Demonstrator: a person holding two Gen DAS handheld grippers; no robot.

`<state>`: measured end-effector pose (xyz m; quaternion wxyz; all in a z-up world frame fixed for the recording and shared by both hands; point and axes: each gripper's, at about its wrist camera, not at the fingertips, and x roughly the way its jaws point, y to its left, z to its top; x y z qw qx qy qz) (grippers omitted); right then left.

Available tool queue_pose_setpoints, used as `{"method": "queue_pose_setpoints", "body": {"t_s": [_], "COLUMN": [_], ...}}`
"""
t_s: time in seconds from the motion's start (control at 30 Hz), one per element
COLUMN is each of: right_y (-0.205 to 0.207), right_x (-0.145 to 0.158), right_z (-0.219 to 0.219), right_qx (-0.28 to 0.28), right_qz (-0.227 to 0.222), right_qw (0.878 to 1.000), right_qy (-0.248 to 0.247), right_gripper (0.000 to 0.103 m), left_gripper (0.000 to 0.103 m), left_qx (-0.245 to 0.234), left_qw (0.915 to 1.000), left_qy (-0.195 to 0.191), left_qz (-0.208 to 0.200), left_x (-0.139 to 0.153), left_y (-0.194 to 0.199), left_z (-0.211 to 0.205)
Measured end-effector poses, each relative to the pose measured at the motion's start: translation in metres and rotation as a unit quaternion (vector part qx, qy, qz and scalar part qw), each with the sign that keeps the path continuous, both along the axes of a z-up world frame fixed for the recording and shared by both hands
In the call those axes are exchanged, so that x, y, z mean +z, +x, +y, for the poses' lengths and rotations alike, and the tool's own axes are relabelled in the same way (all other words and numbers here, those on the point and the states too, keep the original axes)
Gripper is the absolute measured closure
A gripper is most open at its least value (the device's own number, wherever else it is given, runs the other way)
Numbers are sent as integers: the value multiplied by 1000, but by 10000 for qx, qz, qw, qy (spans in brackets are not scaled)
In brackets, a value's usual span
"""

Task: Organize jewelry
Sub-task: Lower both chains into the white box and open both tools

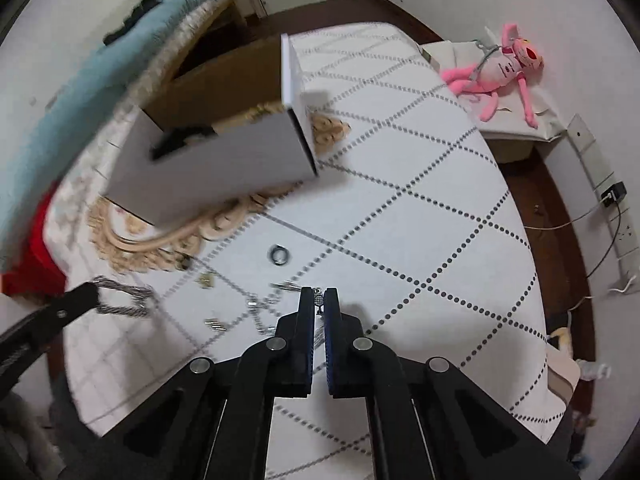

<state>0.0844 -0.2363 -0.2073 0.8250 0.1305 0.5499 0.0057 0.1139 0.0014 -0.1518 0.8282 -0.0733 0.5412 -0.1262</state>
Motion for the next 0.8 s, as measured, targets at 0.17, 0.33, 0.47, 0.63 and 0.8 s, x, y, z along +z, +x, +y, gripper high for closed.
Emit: {"method": "queue_pose_setpoints", "body": {"t_s": [0.17, 0.33, 0.47, 0.63, 0.8], "right_y": [-2, 2, 12, 41, 89], "right_x": [32, 65, 101, 147, 164], "right_z": [9, 19, 24, 24, 23], "right_qx": [212, 432, 581, 721, 799], "right_qz": [-194, -423, -739, -1171, -1251], "right_qw": [9994, 9976, 9943, 9887, 9878], "right_qy": [195, 350, 507, 592, 461], "right_gripper": [99, 99, 99, 99, 99], "left_gripper": [101, 101, 101, 101, 101], "left_qx": [-91, -160, -241, -382, -455], "left_qw": [9993, 9972, 9952, 9939, 9956], "left_qy": [-319, -632, -784, -793, -676], "left_qz": [-185, -366, -531, -661, -468], "left_x": [29, 62, 87, 108, 98], "left_y": [3, 11, 27, 57, 88], "left_z": [-4, -5, -9, -16, -22]}}
